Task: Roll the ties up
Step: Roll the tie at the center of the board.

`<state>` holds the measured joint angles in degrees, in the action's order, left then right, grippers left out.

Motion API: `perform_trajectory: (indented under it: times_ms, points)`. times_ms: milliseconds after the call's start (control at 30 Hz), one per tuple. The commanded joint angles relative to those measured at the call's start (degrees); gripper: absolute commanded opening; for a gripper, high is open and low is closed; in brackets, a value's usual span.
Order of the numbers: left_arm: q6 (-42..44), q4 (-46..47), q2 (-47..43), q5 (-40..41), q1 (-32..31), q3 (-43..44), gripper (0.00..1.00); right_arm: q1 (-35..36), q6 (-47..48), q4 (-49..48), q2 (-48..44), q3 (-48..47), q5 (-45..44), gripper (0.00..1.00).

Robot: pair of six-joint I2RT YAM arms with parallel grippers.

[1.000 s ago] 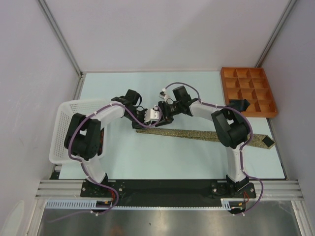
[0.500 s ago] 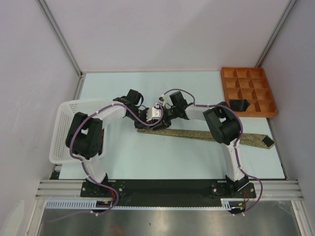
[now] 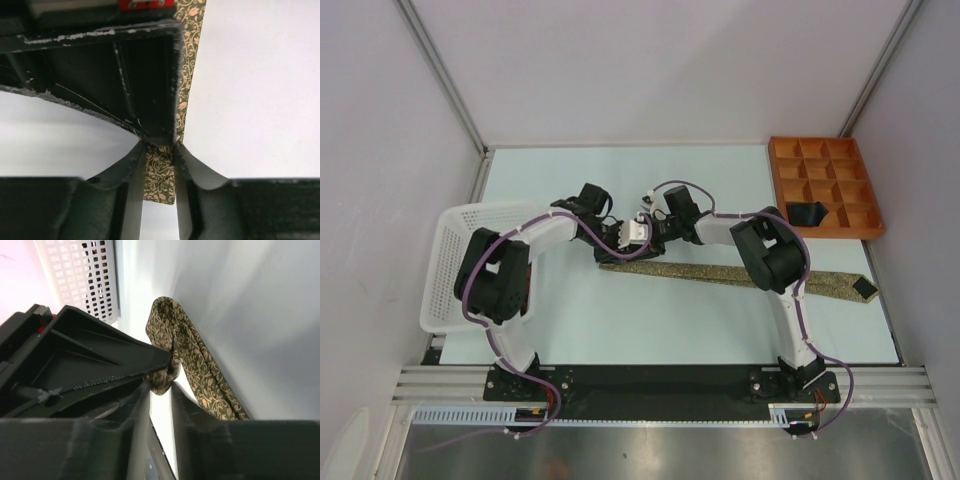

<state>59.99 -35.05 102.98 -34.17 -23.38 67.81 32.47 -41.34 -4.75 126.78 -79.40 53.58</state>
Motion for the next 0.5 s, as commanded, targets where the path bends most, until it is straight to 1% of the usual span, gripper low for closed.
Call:
perform_trajectory:
  times_ms: [0,33,67,133,167,233,267,367,467]
  points:
    - [0.0,1.4,-1.1,-2.3,-1.2,-0.7,0.39,0.7,-0.1,-1.9,0.9,-0.5,0.2,0.12]
    - [0.1,1.5,-1.3,-1.9,-1.1,-0.7,0.41,0.5,0.5,-1.3,1.1,-0.6,0.1,0.07]
    - [0.3,1.5,-1.6,-1.3,-0.5,-0.8,0.45,0.6,1.5,-0.3,1.1,-0.4,-0.2,0.0]
    - [1.7,0.4,-1.7,-1.2,0.7,-0.2,0.5,0.4,2.4,0.6,1.0,-0.1,-0.6,0.0]
    - [2.1,-0.2,-1.8,-1.0,2.0,0.1,0.58,0.4,2.7,0.8,0.8,0.3,-0.9,0.0]
    - [3.5,-1.7,-2.3,-1.2,3.3,0.6,0.65,0.2,3.7,1.2,0.5,0.7,-1.2,0.0]
    - [3.8,-2.0,-2.5,-1.2,4.5,0.5,0.71,0.3,4.0,1.7,0.3,0.8,-1.3,0.0]
    - [7.4,-3.4,-3.6,0.9,5.2,-0.6,0.75,0.1,4.9,2.7,0.1,1.0,-1.6,0.0]
    - [9.7,-3.4,-3.4,2.6,5.2,-1.9,0.77,0.1,6.4,4.4,0.1,0.9,-1.9,0.0]
